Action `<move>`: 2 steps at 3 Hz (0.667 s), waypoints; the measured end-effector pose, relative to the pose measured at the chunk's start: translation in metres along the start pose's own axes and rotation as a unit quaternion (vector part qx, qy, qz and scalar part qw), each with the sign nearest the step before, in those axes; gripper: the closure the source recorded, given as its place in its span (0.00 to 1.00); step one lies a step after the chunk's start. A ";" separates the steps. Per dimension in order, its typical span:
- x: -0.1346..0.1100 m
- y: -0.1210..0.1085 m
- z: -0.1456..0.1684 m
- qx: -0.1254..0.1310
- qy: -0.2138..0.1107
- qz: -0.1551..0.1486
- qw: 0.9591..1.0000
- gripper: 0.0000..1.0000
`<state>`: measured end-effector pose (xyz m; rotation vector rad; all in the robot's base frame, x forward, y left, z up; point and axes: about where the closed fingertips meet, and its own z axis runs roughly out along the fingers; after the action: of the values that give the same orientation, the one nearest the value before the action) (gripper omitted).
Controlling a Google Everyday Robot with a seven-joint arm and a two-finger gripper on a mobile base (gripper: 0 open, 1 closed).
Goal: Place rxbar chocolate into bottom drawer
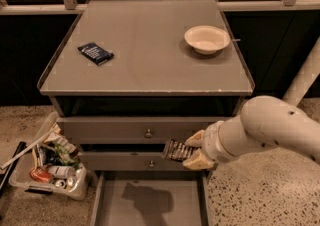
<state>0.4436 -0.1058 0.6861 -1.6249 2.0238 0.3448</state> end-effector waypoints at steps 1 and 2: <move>0.007 0.003 0.043 -0.014 -0.022 -0.003 1.000 1.00; 0.022 0.003 0.084 -0.008 -0.062 -0.006 0.998 1.00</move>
Offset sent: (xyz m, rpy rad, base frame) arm 0.0247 0.0288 -0.1340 0.2141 -0.0914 0.0428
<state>0.4567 -0.0810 0.6044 -1.5835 1.9219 0.4468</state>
